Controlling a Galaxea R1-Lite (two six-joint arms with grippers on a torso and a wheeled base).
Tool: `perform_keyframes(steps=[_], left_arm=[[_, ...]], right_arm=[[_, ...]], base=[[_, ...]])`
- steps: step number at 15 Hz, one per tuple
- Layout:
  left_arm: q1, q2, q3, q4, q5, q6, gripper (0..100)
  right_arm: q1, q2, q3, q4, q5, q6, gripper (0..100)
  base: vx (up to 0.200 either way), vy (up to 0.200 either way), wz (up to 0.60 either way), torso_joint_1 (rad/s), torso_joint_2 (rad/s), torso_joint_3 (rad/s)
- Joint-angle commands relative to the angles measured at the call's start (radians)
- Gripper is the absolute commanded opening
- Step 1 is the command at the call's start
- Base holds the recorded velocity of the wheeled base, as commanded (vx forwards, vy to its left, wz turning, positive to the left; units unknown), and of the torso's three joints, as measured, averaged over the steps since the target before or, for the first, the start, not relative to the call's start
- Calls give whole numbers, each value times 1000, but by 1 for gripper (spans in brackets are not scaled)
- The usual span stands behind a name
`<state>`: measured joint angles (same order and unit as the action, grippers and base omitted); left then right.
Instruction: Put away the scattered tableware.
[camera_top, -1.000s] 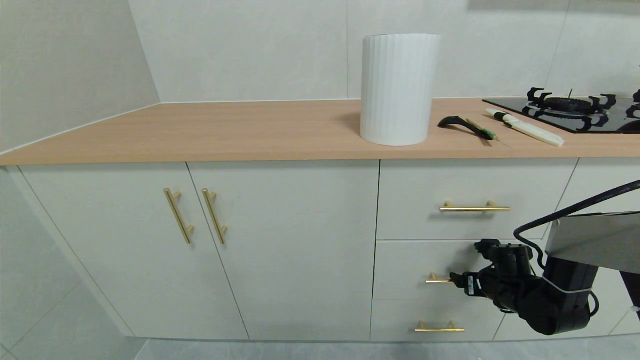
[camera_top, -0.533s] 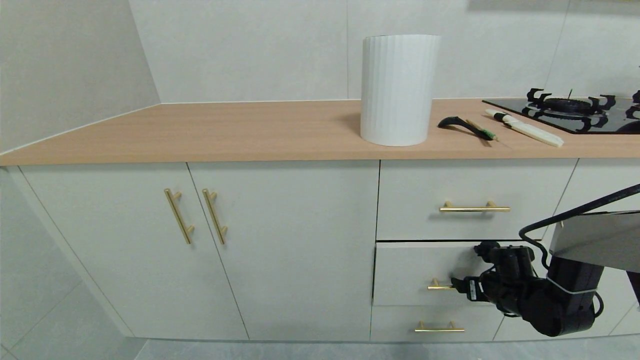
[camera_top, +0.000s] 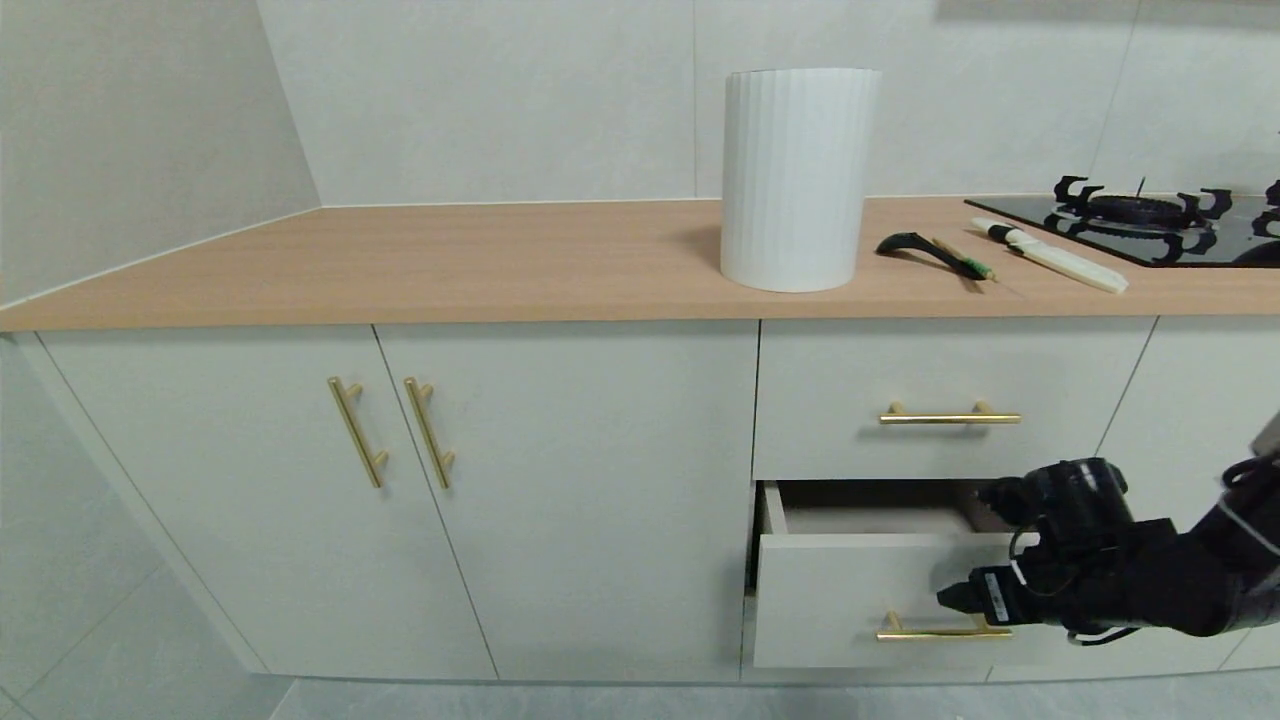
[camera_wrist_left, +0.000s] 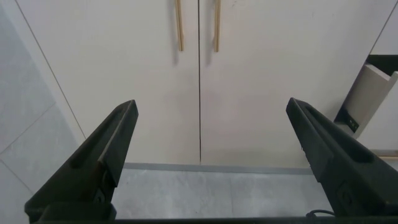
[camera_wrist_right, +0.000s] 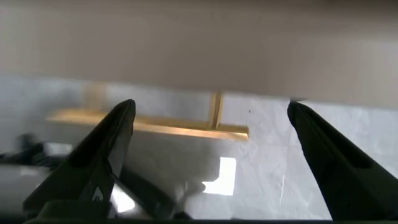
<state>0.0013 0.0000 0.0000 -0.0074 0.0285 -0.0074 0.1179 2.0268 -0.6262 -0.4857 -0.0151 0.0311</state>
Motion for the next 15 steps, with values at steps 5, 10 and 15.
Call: perform_keyframes(steps=[5, 10, 15], left_arm=[[0, 0, 0, 0, 1, 0, 100], [0, 0, 0, 0, 1, 0, 100], [0, 0, 0, 0, 1, 0, 100]], right_arm=[[48, -369, -9, 124, 26, 10, 100], [97, -227, 23, -51, -8, 59, 100], [121, 43, 75, -421, -144, 61, 100]], base=[[0, 0, 0, 0, 0, 0], [0, 0, 0, 0, 0, 0], [0, 0, 0, 0, 0, 0]])
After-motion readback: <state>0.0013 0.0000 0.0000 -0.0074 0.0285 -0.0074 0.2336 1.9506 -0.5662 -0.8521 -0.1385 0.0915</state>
